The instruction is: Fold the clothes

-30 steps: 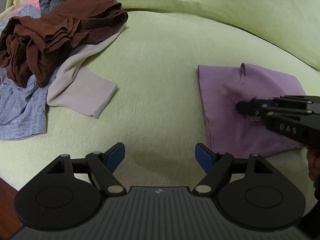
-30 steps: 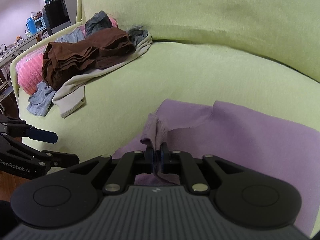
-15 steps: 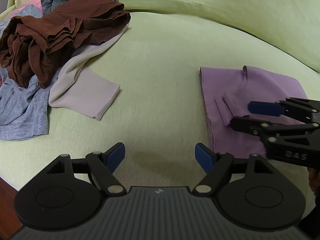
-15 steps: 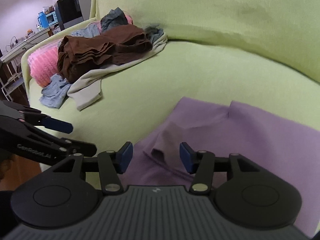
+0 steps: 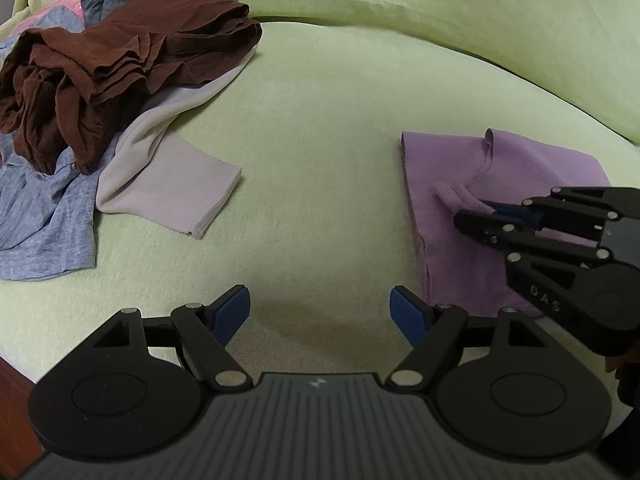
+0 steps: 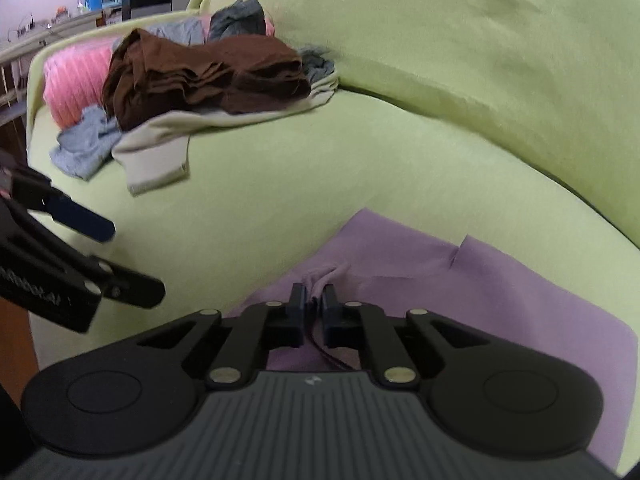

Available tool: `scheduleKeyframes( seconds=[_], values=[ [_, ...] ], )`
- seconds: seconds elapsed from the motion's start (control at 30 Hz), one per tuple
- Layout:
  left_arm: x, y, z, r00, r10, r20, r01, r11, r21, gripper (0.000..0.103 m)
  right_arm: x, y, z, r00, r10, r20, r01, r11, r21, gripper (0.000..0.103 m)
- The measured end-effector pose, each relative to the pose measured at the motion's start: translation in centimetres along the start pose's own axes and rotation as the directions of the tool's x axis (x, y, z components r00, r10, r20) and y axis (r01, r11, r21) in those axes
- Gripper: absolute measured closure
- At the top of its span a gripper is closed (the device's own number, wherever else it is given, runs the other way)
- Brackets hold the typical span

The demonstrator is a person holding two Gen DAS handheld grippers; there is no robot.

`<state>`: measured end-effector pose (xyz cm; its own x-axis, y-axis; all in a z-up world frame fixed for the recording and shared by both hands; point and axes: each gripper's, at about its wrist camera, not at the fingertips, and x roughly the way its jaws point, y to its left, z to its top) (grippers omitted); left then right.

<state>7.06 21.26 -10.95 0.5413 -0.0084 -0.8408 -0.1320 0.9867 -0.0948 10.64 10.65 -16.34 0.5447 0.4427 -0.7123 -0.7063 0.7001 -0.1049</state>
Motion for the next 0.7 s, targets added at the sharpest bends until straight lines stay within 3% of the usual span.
scheduleKeyframes(
  seconds=[0.2,0.3,0.37,0.4,0.43,0.5,0.57,0.63,0.7],
  values=[
    [0.2,-0.1,-0.1,1.0,-0.002,-0.001,0.002,1.0,0.004,0.024,0.1,0.9,0.3,0.999,0.045,0.0,-0.045,0.998,-0.037,0.097],
    [0.2,-0.2,-0.1,1.0,-0.002,-0.003,0.002,1.0,0.009,0.024,0.9,1.1,-0.2,0.998,0.044,-0.04,-0.046,0.998,-0.036,0.096],
    [0.2,-0.3,-0.1,1.0,-0.001,-0.002,0.001,1.0,0.011,0.025,0.9,1.0,-0.4,0.997,0.06,-0.05,-0.061,0.998,-0.022,0.083],
    [0.2,-0.3,0.0,1.0,-0.001,-0.001,0.001,1.0,0.011,0.025,0.7,1.0,-0.3,0.996,0.07,-0.051,-0.071,0.997,-0.014,0.062],
    [0.2,-0.2,0.1,1.0,0.0,0.001,0.0,1.0,0.007,0.025,0.3,1.0,-0.2,0.995,0.079,-0.053,-0.079,0.997,-0.002,0.055],
    [-0.1,-0.2,0.4,1.0,0.0,0.012,0.0,1.0,0.008,0.025,-0.8,0.5,-0.4,0.997,0.076,-0.024,-0.075,0.996,0.038,0.051],
    [-0.3,-0.4,0.7,1.0,-0.003,0.022,0.002,1.0,0.012,0.025,-2.1,-0.8,-0.9,0.997,0.073,-0.001,-0.072,0.99,0.121,0.055],
    [-0.4,-1.0,1.0,0.999,-0.012,0.031,0.012,1.0,0.019,0.025,-3.8,-2.6,-1.8,0.999,0.052,0.009,-0.053,0.978,0.201,0.077],
    [-0.5,-1.9,1.7,0.999,-0.03,0.042,0.029,0.999,0.027,0.025,-5.6,-4.2,-3.0,1.0,0.016,0.009,-0.018,0.965,0.262,0.09]
  ],
)
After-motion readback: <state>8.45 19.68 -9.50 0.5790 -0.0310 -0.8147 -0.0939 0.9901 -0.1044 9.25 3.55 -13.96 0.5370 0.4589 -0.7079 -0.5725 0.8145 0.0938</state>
